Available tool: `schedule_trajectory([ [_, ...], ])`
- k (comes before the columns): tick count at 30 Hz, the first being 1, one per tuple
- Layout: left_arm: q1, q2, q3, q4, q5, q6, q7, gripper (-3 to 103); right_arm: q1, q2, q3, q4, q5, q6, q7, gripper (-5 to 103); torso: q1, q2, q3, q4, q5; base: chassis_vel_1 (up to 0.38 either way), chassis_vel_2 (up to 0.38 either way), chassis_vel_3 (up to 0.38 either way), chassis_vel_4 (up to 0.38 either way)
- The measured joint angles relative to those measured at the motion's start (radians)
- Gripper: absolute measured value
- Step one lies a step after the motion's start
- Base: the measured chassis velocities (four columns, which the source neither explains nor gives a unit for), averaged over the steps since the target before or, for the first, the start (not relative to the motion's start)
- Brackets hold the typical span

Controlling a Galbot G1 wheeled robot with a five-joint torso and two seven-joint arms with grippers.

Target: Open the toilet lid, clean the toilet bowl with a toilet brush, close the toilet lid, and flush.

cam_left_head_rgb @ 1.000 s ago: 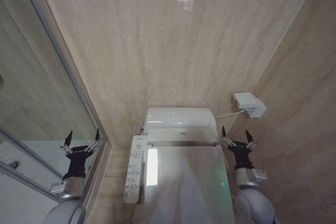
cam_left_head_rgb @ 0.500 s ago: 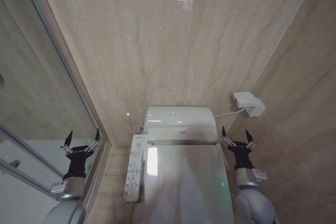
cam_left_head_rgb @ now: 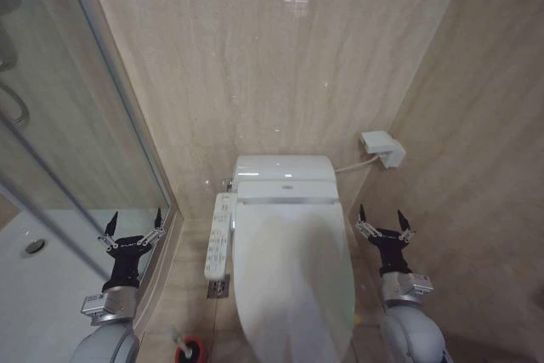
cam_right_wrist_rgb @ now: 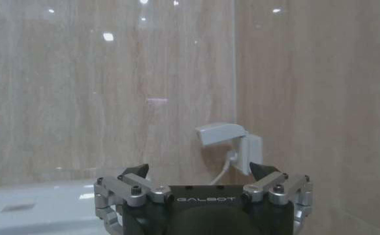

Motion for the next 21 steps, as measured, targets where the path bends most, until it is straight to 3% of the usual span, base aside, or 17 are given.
schedule_trajectory([
  [11, 0.000, 0.000, 0.000, 0.000, 0.000, 0.000, 0.000, 100, 0.000, 0.000, 0.000, 0.000, 0.000, 0.000, 0.000, 100, -0.001, 0.001, -0.001, 0.0001, 0.0003, 0.254, -0.259, -0.263, 0.264],
  [21, -0.001, 0.000, 0.000, 0.000, 0.000, 0.000, 0.000, 100, 0.001, 0.000, 0.000, 0.000, 0.000, 0.000, 0.000, 100, 0.001, 0.000, 0.000, 0.0003, 0.0000, -0.018, 0.016, 0.025, -0.016],
])
